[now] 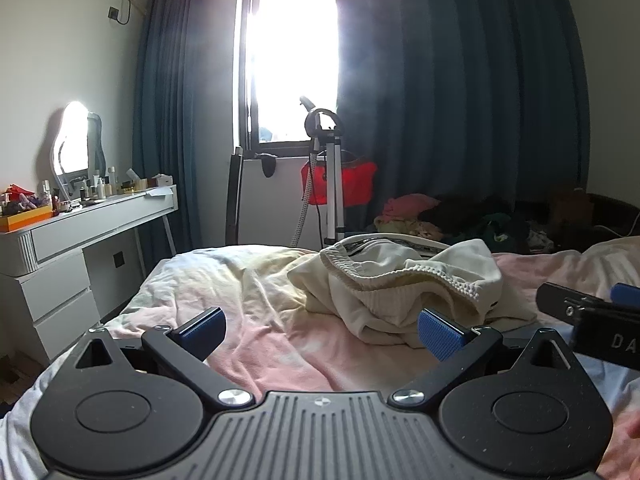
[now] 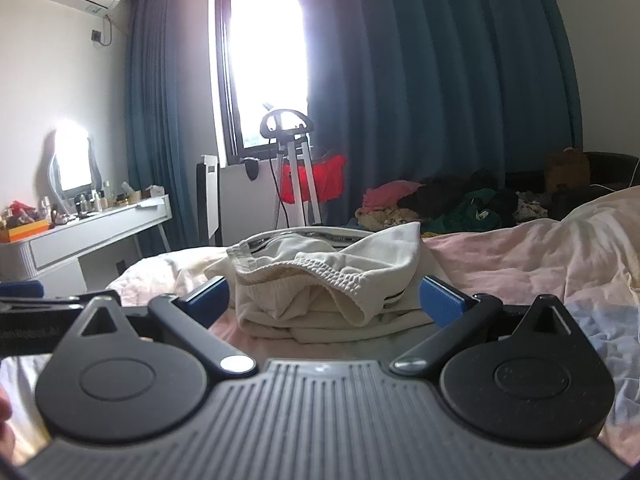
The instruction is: Fold clothes
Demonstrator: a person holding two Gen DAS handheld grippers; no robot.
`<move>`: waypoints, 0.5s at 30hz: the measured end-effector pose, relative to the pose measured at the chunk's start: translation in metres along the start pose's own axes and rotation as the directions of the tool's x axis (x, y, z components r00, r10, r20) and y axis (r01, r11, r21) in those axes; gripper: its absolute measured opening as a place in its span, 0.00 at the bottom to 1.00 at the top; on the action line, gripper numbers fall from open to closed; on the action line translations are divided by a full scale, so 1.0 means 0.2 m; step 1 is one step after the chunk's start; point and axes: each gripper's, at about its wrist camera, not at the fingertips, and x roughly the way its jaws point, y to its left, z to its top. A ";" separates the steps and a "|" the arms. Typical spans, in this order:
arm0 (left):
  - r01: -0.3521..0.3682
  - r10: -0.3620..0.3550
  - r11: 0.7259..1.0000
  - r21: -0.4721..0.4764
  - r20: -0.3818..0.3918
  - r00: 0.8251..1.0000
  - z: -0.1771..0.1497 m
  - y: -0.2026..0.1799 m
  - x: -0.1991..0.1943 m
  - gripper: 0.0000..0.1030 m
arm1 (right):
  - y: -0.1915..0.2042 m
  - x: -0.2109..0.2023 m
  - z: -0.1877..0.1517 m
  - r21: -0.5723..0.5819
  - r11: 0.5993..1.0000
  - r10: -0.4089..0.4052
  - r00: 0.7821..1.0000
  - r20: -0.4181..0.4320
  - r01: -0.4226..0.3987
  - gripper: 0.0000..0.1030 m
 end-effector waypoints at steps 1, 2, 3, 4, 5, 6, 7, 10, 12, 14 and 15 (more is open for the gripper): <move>-0.001 0.001 1.000 0.005 -0.003 1.000 0.00 0.00 0.00 1.00 | 0.00 0.00 0.00 0.002 1.000 0.000 1.000 0.004 0.000 1.00; 0.002 -0.002 1.000 0.001 -0.002 1.000 0.00 0.00 0.00 1.00 | 0.00 0.00 0.00 0.003 1.000 0.000 1.000 0.008 0.000 1.00; 0.004 -0.004 1.000 -0.005 -0.002 1.000 0.00 0.00 0.00 1.00 | 0.00 0.00 0.00 0.005 1.000 0.001 1.000 0.011 -0.001 1.00; 0.005 -0.005 1.000 -0.012 -0.002 1.000 0.01 0.03 0.00 1.00 | 0.00 0.00 0.00 0.006 1.000 0.001 1.000 0.015 -0.001 1.00; 0.007 -0.007 1.000 -0.018 -0.002 1.000 0.01 0.06 -0.01 1.00 | 0.00 -0.01 0.00 0.009 1.000 0.001 1.000 0.019 -0.001 1.00; 0.009 -0.009 1.000 -0.017 -0.002 1.000 0.01 0.07 -0.02 1.00 | -0.03 -0.02 0.00 0.024 1.000 0.005 1.000 0.024 -0.006 1.00; 0.011 -0.011 1.000 -0.017 -0.002 1.000 0.00 0.09 -0.03 1.00 | -0.05 -0.03 -0.01 0.039 0.999 0.009 1.000 0.028 -0.010 1.00; 0.016 -0.016 1.000 -0.023 0.001 1.000 0.02 0.12 -0.06 1.00 | -0.01 0.02 -0.01 0.011 1.000 -0.006 1.000 0.005 0.006 1.00; 0.016 -0.015 1.000 -0.022 0.005 1.000 0.01 0.14 -0.06 1.00 | 0.00 0.00 -0.01 0.001 1.000 -0.006 1.000 0.011 0.006 1.00; 0.012 -0.012 1.000 -0.018 0.009 1.000 0.01 0.15 -0.05 1.00 | 0.00 0.00 -0.01 -0.004 1.000 -0.006 1.000 0.011 0.006 1.00; 0.011 -0.011 1.000 -0.015 0.011 1.000 0.00 0.15 -0.05 1.00 | 0.00 0.00 -0.01 -0.005 1.000 -0.004 1.000 0.010 0.004 1.00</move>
